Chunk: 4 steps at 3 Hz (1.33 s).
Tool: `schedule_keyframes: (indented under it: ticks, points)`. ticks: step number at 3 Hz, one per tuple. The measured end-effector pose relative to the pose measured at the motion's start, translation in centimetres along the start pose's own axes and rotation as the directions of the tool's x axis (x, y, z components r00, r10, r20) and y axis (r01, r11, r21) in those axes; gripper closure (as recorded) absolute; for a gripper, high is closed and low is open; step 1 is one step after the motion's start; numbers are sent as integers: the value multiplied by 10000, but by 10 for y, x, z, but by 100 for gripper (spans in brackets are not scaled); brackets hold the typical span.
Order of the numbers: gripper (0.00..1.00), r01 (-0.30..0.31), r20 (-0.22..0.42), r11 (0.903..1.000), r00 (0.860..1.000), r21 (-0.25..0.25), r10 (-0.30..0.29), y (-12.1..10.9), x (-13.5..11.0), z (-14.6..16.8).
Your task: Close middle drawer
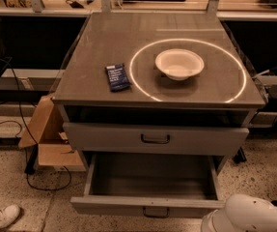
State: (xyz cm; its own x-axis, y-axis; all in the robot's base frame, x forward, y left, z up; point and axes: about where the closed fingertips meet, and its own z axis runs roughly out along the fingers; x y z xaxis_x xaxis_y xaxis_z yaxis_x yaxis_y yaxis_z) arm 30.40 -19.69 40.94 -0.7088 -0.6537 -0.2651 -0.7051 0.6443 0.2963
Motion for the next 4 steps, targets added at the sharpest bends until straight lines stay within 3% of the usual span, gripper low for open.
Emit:
schedule_keyframes:
  ticks: [2,3,4]
  points:
    - [60,0,0,10000,10000,-1,0,0,0,0]
    - [91,39,57,10000,10000,15,-39,0,-5,2]
    - [100,245,365,9996,9990,102,-249,1,-29,11]
